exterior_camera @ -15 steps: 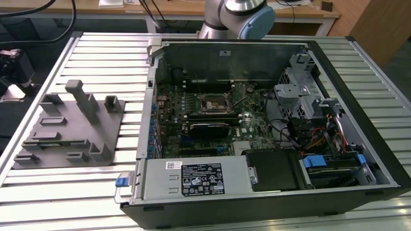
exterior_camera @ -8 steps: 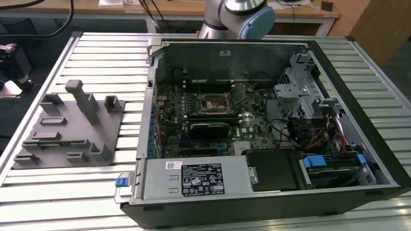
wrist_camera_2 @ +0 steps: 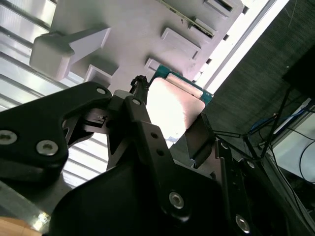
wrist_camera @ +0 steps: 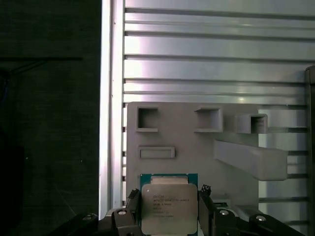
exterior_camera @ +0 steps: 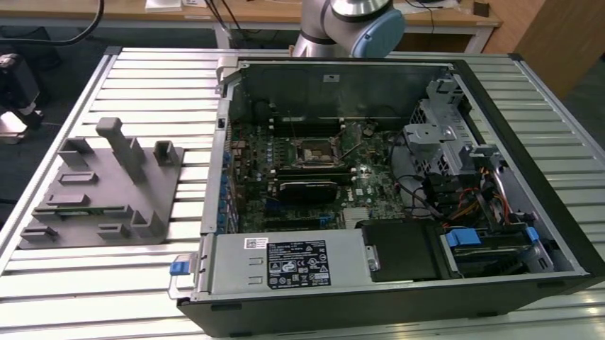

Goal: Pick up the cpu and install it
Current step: 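Pick up the cpu and move it towards the insertion slot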

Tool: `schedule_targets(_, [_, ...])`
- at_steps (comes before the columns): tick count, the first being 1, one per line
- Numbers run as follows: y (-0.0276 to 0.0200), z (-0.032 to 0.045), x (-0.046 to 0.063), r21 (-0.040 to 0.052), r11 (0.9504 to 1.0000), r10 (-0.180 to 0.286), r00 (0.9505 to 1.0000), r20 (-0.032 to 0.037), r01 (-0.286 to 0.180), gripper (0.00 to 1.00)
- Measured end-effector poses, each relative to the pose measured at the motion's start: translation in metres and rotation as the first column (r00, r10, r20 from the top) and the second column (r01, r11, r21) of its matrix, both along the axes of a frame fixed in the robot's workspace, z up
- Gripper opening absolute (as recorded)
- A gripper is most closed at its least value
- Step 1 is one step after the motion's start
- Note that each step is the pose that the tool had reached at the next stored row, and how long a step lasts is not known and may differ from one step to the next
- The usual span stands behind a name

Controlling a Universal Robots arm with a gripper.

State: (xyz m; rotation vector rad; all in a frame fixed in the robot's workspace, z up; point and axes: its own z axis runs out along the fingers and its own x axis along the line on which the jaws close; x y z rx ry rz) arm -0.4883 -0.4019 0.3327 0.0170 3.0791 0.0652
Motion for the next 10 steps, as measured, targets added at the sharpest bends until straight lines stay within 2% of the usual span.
schedule_targets(10, [0.0000,0.0209,0.000,0.0000,1.0000,0.000,1.0000,0.0054,0.000,0.55])
